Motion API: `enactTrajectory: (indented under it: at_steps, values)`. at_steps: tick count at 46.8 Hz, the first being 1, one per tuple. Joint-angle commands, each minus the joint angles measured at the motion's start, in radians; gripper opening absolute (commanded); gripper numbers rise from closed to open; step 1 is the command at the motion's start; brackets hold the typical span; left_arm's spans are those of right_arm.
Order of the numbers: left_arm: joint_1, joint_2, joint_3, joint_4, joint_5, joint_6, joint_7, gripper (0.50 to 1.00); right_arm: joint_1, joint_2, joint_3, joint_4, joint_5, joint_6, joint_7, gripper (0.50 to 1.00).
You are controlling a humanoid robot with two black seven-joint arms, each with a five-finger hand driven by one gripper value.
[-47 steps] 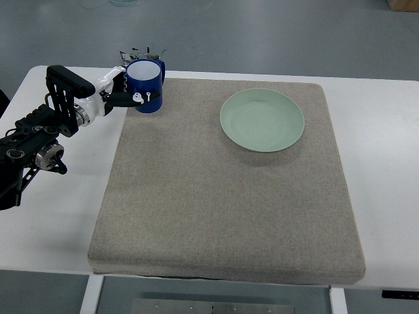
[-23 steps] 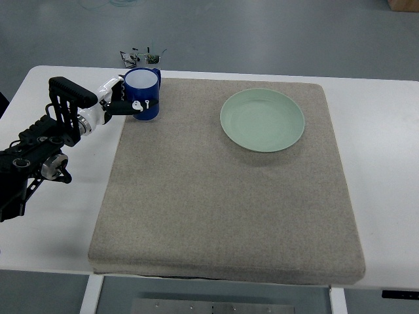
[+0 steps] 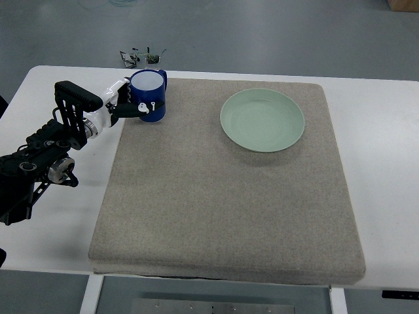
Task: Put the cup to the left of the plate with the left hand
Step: 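Lower the blue mug onto the board beside the plate, then open the left hand and withdraw it from the mug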
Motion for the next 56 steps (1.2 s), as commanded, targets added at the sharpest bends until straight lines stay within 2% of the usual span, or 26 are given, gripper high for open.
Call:
enactTrajectory:
  at_steps: [1,3,4,10,11,18,23,29,31,40,43,48,56]
  values:
    - [0.009,-0.01,0.001,0.0,0.002,0.002,0.001,0.546,0.0,0.0,0.0,0.0,0.0,0.0,0.0,0.934]
    - [0.011,-0.01,0.001,0.0,0.002,0.004,0.001,0.553,0.0,0.0,0.0,0.0,0.0,0.0,0.0,0.934]
    - [0.011,-0.01,0.001,0.0,0.003,0.005,-0.001,0.572,0.0,0.0,0.0,0.0,0.0,-0.001,0.0,0.934]
    - [0.011,-0.01,0.002,0.0,0.002,0.025,0.001,0.741,0.0,0.0,0.0,0.0,0.0,0.0,0.0,0.934]
    - [0.011,-0.01,0.002,0.0,0.002,0.03,0.001,0.756,0.0,0.0,0.0,0.0,0.0,-0.001,0.0,0.934]
    - [0.011,-0.011,0.004,0.0,0.002,0.037,0.001,0.776,0.0,0.0,0.0,0.0,0.0,0.0,0.0,0.934]
    - [0.011,-0.014,0.004,0.0,0.0,0.042,0.001,0.838,0.0,0.0,0.0,0.0,0.0,0.0,0.0,0.934]
    - [0.013,-0.014,0.006,0.0,-0.001,0.044,0.001,0.855,0.0,0.0,0.0,0.0,0.0,0.0,0.0,0.934]
    - [0.013,-0.014,0.006,0.0,-0.003,0.044,0.001,0.878,0.0,0.0,0.0,0.0,0.0,0.0,0.0,0.934]
    - [0.013,-0.014,0.006,0.0,-0.006,0.044,0.001,0.889,0.0,0.0,0.0,0.0,0.0,0.0,0.0,0.934]
    - [0.013,-0.016,0.004,-0.001,-0.007,0.044,0.001,0.928,0.0,0.0,0.0,0.0,0.0,-0.001,0.0,0.934]
    - [0.014,-0.016,-0.005,-0.001,-0.009,0.044,0.001,0.958,0.0,0.0,0.0,0.0,0.0,0.0,0.0,0.934]
    - [0.017,-0.011,-0.005,-0.011,-0.009,0.044,0.001,0.975,0.0,0.0,0.0,0.0,0.0,-0.001,0.0,0.934]
